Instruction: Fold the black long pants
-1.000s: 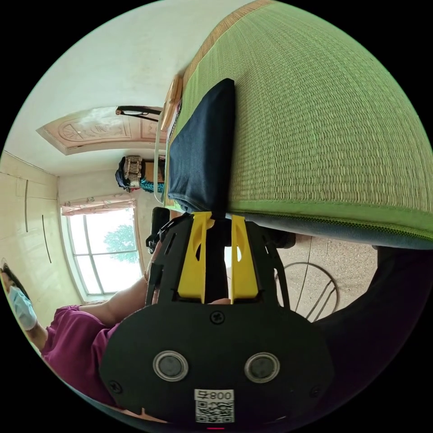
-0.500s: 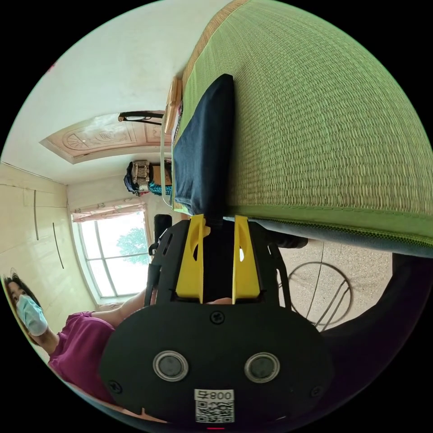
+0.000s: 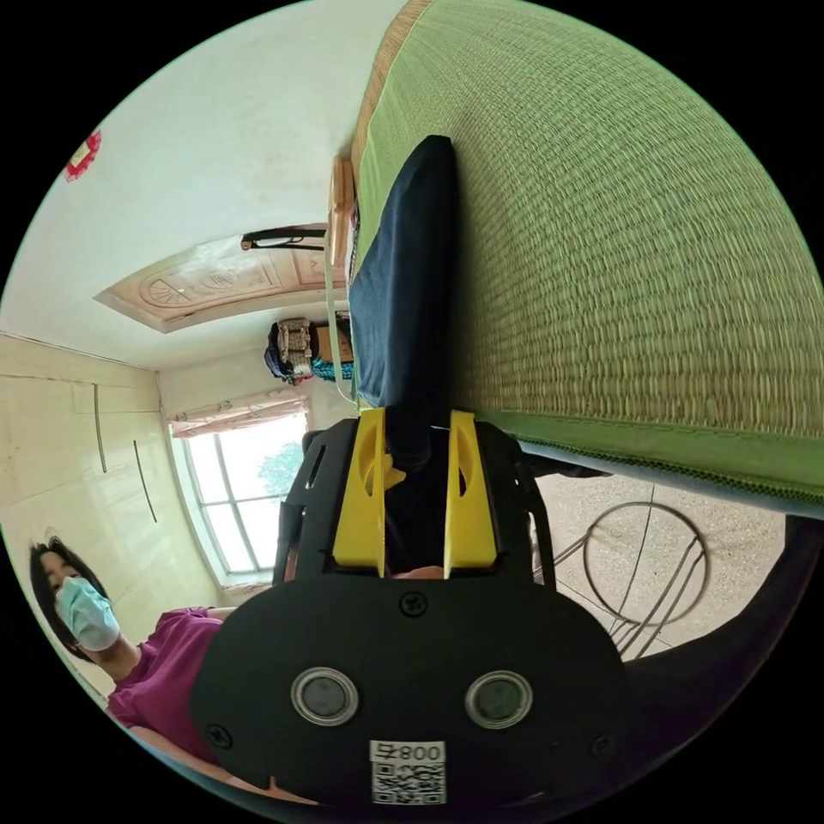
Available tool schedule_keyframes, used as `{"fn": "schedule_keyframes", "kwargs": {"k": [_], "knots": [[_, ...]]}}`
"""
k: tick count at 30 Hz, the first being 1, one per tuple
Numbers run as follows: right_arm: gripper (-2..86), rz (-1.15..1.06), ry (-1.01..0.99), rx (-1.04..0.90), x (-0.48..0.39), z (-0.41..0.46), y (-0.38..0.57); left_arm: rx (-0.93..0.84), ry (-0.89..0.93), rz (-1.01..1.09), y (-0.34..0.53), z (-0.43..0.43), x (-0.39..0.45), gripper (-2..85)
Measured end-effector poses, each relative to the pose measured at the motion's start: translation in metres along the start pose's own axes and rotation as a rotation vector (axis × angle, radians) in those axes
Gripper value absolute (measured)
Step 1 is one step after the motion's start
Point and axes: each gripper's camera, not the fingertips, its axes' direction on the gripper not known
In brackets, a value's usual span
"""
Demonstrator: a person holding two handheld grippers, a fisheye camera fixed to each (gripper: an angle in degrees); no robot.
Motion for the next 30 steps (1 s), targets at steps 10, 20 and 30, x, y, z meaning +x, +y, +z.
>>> {"fn": "schedule_keyframes", "kwargs": {"k": [10,20,30], "knots": [[7.9,0.009,-0.020,-0.041,0.001,0.021,-0.003,-0.054,-0.038,0.055,0.022,-0.001,0.002,1.9],[2.3,0.003,-0.024,-0.066,-0.010,0.025,-0.008,-0.003,-0.054,0.084,0.058,-0.053,-0.015,1.1],[1.2,-0.021,-0.041,-0.082,-0.037,0.024,-0.015,0.336,-0.082,-0.063,0.100,-0.169,-0.078,6.4]]}}
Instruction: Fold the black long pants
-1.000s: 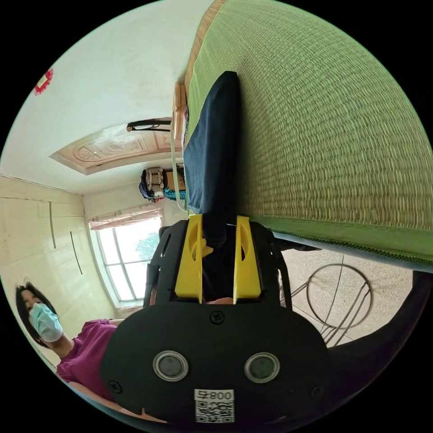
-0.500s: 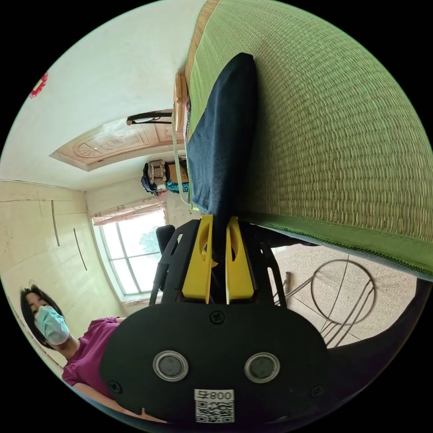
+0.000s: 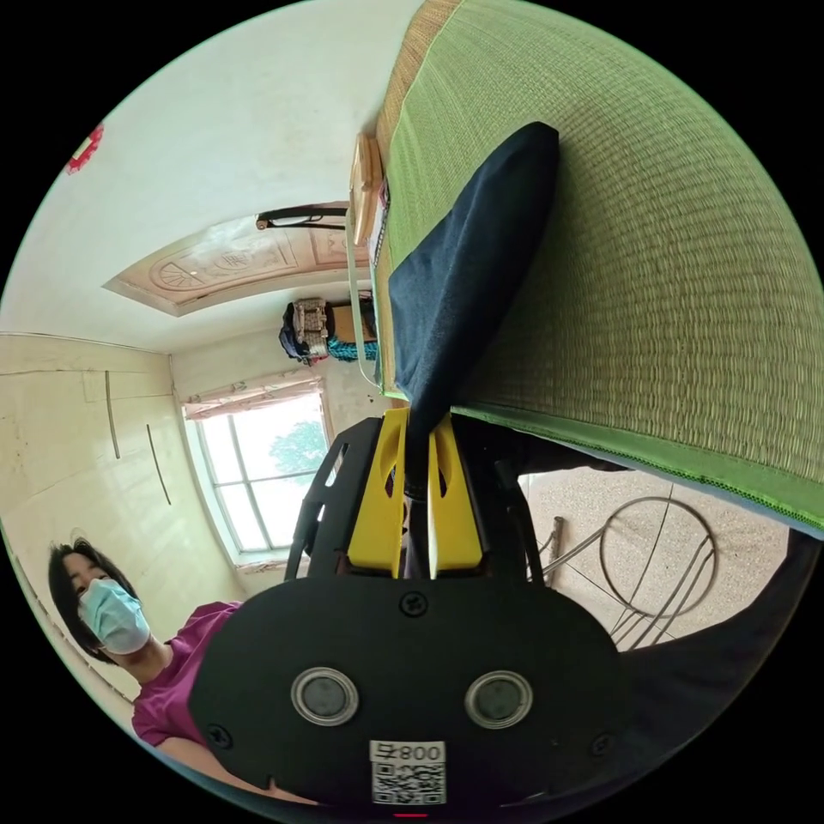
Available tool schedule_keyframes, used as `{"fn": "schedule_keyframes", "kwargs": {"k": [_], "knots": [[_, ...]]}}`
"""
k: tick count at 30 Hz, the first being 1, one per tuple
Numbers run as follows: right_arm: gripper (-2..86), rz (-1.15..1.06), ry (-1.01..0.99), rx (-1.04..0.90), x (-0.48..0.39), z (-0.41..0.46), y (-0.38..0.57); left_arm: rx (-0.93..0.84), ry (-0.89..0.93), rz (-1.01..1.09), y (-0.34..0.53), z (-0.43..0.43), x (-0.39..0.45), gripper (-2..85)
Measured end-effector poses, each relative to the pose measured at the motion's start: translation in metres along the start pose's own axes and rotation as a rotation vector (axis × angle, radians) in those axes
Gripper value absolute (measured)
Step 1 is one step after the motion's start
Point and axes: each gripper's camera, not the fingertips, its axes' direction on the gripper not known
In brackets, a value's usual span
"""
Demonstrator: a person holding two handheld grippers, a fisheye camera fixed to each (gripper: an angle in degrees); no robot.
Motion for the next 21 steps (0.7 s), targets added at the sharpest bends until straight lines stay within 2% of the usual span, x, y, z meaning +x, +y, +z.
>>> {"fn": "schedule_keyframes", "kwargs": {"k": [8,21], "knots": [[0.8,-0.004,-0.001,-0.002,-0.007,-0.001,-0.006,0.155,0.009,-0.168,0.013,-0.048,-0.066,9.1],[0.8,0.008,-0.013,0.004,0.001,-0.007,-0.012,0.154,0.069,-0.243,0.013,-0.065,-0.124,12.1]]}}
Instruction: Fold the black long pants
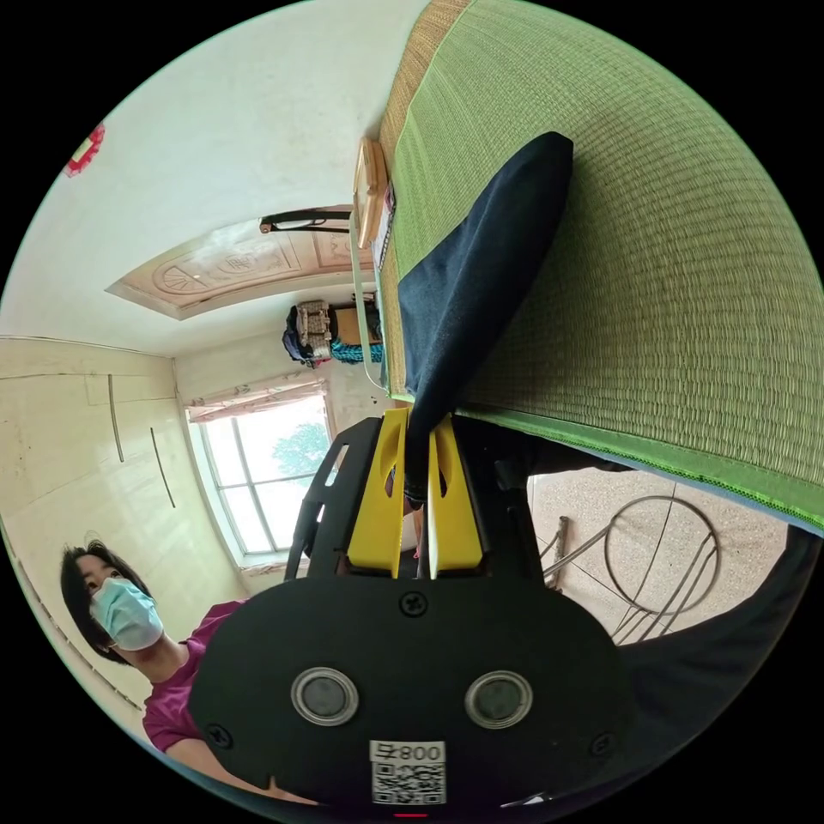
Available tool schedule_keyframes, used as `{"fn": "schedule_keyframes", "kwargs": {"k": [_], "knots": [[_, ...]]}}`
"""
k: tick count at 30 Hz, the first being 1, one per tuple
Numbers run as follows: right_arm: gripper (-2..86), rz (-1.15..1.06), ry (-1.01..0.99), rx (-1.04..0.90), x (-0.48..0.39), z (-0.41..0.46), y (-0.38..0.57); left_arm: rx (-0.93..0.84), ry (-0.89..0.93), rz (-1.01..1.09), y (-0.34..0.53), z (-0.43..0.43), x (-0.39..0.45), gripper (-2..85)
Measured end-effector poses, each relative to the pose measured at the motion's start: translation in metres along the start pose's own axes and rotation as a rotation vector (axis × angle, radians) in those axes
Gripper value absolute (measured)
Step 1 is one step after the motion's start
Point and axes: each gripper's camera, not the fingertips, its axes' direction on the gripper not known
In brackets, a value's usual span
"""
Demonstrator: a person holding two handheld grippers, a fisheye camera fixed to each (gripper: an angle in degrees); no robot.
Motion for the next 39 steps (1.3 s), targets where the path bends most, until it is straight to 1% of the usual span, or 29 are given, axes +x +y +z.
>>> {"fn": "schedule_keyframes", "kwargs": {"k": [12,16,18,23,26,34,39], "knots": [[1.0,-0.005,-0.034,0.003,-0.006,-0.008,-0.010,0.026,0.076,-0.015,0.001,-0.015,-0.034,13.0],[0.9,-0.012,-0.047,0.007,-0.014,-0.010,-0.016,0.026,0.162,0.000,0.003,-0.013,-0.039,12.9],[0.9,-0.017,-0.043,0.007,-0.018,-0.011,-0.020,0.016,0.155,0.008,0.004,-0.010,-0.039,13.1],[0.9,-0.012,-0.044,0.015,-0.021,-0.016,-0.026,0.018,0.238,-0.045,0.007,-0.007,-0.056,13.9],[0.9,-0.008,-0.047,0.016,-0.020,-0.019,-0.030,-0.010,0.206,-0.049,0.008,-0.006,-0.060,14.3],[1.1,-0.002,-0.059,0.015,-0.017,-0.024,-0.035,0.031,0.255,-0.115,-0.010,0.000,-0.076,14.7],[1.1,-0.002,-0.059,0.015,-0.015,-0.033,-0.036,0.026,0.264,-0.123,-0.024,0.007,-0.078,14.3]]}}
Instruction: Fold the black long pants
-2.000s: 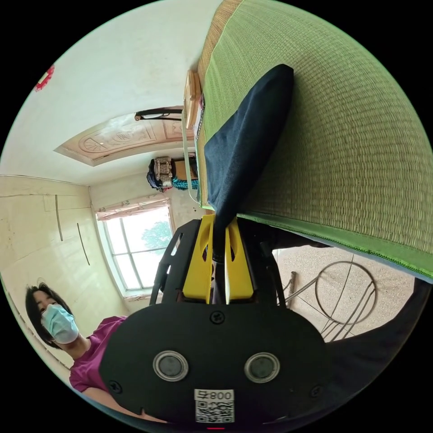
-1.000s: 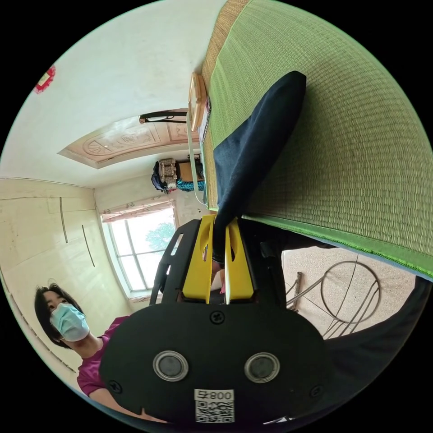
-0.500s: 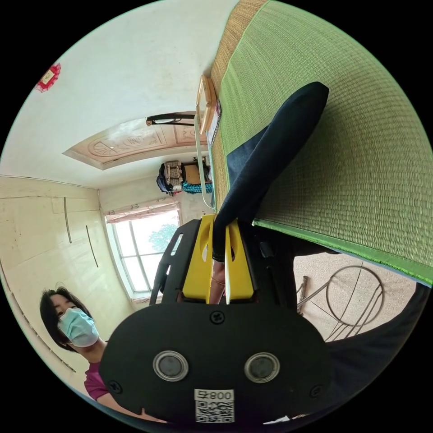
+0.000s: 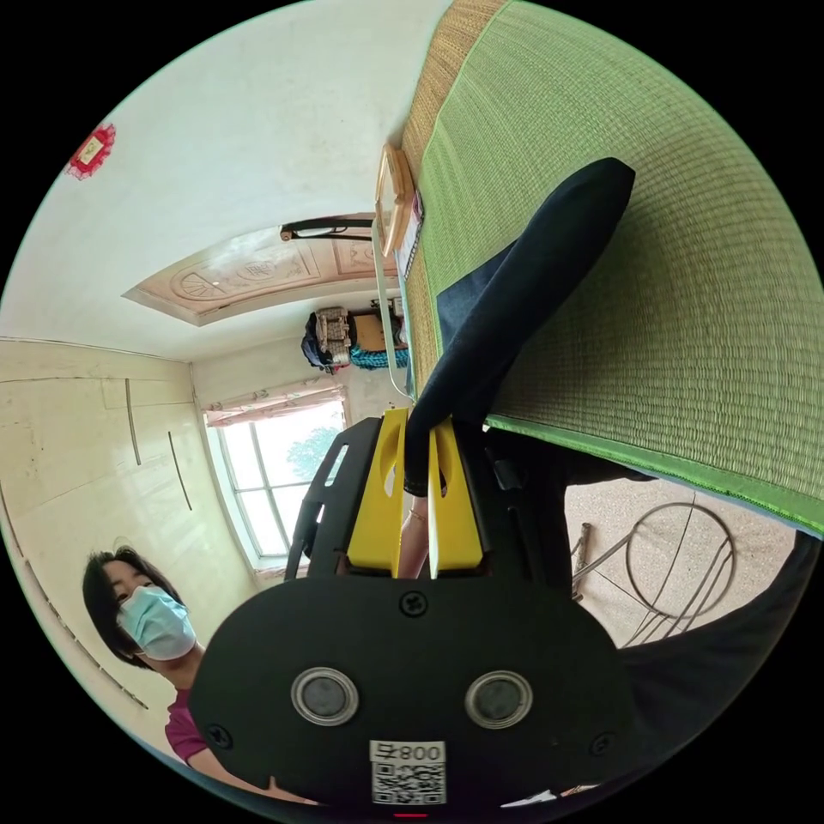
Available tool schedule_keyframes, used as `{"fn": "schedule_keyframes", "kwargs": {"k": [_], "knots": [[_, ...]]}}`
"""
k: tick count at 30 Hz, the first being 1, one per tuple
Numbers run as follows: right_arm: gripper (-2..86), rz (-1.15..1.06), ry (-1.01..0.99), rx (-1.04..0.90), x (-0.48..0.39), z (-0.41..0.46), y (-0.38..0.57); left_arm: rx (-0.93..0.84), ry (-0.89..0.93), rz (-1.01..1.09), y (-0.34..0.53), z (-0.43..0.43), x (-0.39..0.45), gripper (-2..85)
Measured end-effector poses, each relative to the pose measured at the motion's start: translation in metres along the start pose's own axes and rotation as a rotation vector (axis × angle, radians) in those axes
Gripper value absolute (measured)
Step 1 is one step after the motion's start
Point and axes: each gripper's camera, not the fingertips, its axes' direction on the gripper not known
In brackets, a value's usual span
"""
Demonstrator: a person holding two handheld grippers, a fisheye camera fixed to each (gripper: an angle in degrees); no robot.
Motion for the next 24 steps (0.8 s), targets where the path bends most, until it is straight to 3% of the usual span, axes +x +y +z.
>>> {"fn": "schedule_keyframes", "kwargs": {"k": [9,24], "knots": [[1.0,0.002,0.009,-0.004,0.007,-0.014,-0.002,0.013,0.058,-0.047,-0.010,0.009,-0.002,13.5],[1.0,0.032,-0.006,0.036,0.031,-0.053,0.005,-0.022,-0.043,-0.061,-0.025,0.059,0.022,10.2]]}}
